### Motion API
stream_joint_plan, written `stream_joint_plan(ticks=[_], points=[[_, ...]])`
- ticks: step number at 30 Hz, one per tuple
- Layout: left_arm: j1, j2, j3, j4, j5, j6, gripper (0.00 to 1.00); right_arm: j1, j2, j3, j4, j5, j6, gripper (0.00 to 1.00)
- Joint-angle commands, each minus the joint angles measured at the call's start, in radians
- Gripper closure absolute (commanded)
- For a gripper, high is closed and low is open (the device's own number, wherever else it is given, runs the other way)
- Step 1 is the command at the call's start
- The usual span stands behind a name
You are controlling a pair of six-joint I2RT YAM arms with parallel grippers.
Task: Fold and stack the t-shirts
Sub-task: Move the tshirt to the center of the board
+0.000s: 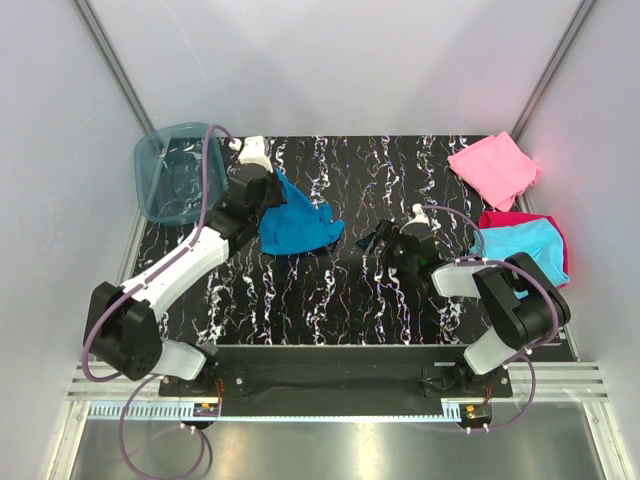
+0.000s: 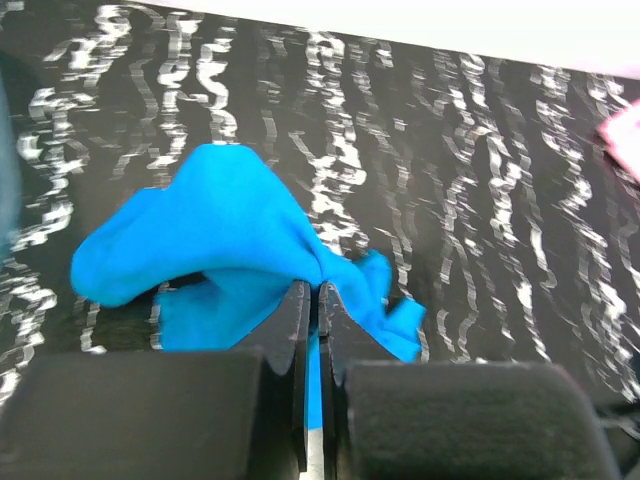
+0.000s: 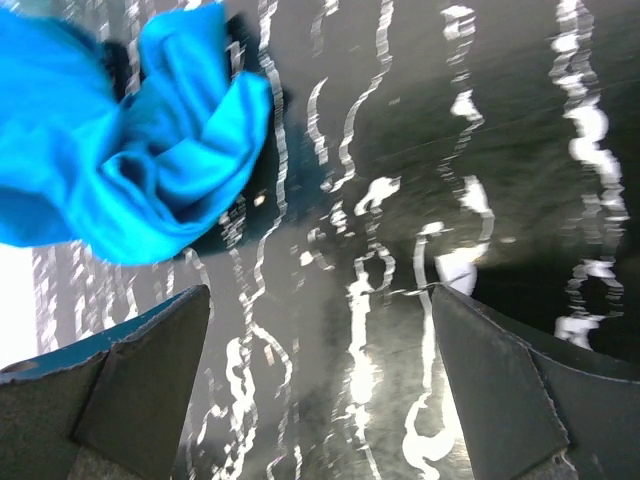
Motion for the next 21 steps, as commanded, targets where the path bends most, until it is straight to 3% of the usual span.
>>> stream_joint_plan(ticks=[1, 6, 17, 21], points=[[-0.031, -0.030, 0.064, 0.065, 0.116, 0.005, 1.00, -0.001, 0.004, 0.016, 0.116, -0.097, 0.011, 0.00], [-0.052, -0.080, 0.133, 0.096, 0.277, 0.023, 1.00, -0.002, -0.057, -0.016, 0.113, -0.045, -0.005, 0.00], [-0.092, -0.192, 0.416, -0.094, 0.284, 0.061, 1.00, -0.002, -0.091, -0.030, 0.099, 0.002, -0.005, 0.00], [-0.129, -0.200, 0.514, -0.140, 0.380, 0.051, 1.00, -0.002, -0.095, -0.030, 0.097, 0.009, -0.003, 0.00]])
